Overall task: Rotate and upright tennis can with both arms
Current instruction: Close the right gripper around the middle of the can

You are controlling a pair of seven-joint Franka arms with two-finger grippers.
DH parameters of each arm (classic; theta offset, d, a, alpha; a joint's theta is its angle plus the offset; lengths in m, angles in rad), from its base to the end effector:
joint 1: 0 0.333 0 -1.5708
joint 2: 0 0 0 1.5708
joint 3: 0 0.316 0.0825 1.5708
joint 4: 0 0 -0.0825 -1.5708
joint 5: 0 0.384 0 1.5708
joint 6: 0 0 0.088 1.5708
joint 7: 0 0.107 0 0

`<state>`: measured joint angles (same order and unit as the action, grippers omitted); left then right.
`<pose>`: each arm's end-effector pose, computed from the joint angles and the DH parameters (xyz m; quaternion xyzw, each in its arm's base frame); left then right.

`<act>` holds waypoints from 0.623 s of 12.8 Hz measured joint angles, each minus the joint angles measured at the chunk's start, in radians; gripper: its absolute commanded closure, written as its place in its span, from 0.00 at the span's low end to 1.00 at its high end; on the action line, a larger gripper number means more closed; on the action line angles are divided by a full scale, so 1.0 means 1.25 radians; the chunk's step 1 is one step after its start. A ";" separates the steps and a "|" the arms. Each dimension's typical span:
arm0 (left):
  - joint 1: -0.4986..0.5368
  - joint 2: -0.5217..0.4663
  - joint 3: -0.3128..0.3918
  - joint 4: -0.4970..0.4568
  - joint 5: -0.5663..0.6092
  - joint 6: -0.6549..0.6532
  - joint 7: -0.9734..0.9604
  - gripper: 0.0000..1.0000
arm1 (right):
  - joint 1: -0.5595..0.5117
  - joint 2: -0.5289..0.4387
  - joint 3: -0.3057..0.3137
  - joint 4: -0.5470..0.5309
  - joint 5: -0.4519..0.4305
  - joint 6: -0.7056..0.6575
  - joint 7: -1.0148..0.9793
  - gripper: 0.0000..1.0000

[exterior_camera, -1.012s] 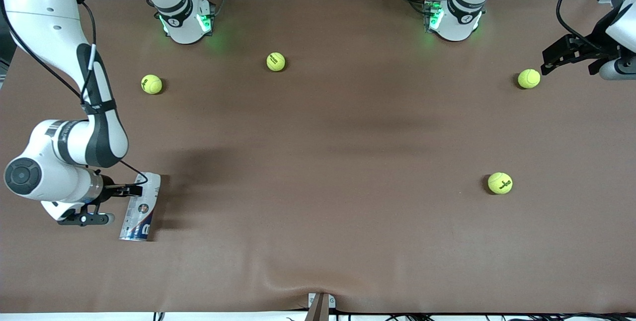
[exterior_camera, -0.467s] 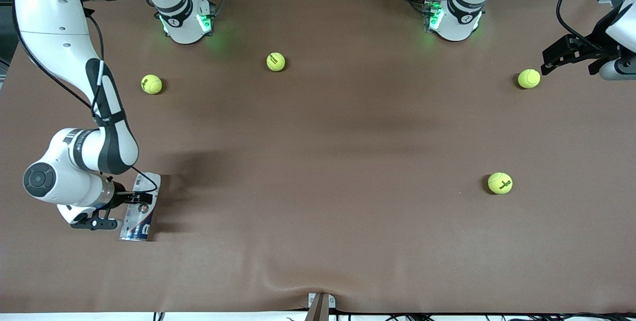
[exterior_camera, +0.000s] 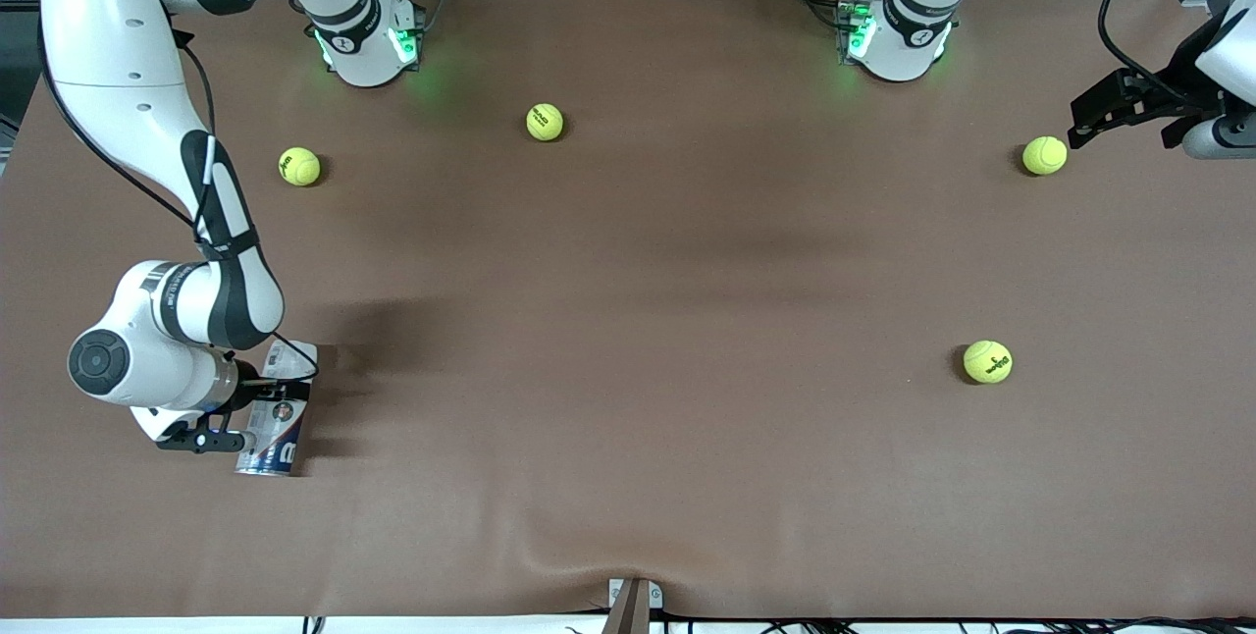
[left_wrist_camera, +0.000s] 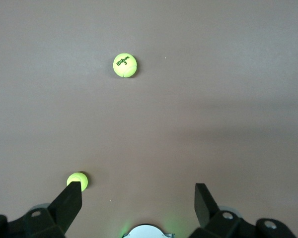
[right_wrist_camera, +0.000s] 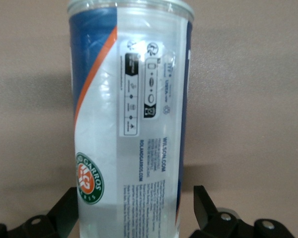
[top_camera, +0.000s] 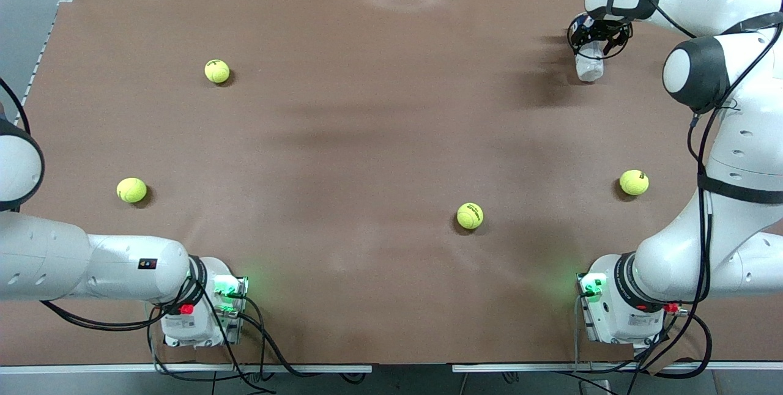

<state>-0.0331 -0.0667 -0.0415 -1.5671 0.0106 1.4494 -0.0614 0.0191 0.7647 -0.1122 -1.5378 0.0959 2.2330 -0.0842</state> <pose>0.5195 -0.0384 0.6517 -0.9996 0.0060 0.0250 0.0084 0.6982 -0.0509 0.1984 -0.9993 0.0209 0.0320 0.0004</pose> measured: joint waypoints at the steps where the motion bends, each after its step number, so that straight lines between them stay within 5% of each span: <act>1: 0.000 0.001 0.000 0.000 0.000 0.000 0.000 0.00 | 0.000 0.003 0.000 0.000 0.000 0.000 0.000 0.00; 8: 0.001 0.002 0.000 0.000 0.000 0.001 0.000 0.00 | 0.002 0.014 0.002 0.000 0.000 0.042 0.000 0.00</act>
<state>-0.0312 -0.0644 -0.0415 -1.5671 0.0106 1.4505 -0.0614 0.0219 0.7821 -0.1103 -1.5378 0.0965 2.2858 -0.0842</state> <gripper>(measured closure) 0.000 0.000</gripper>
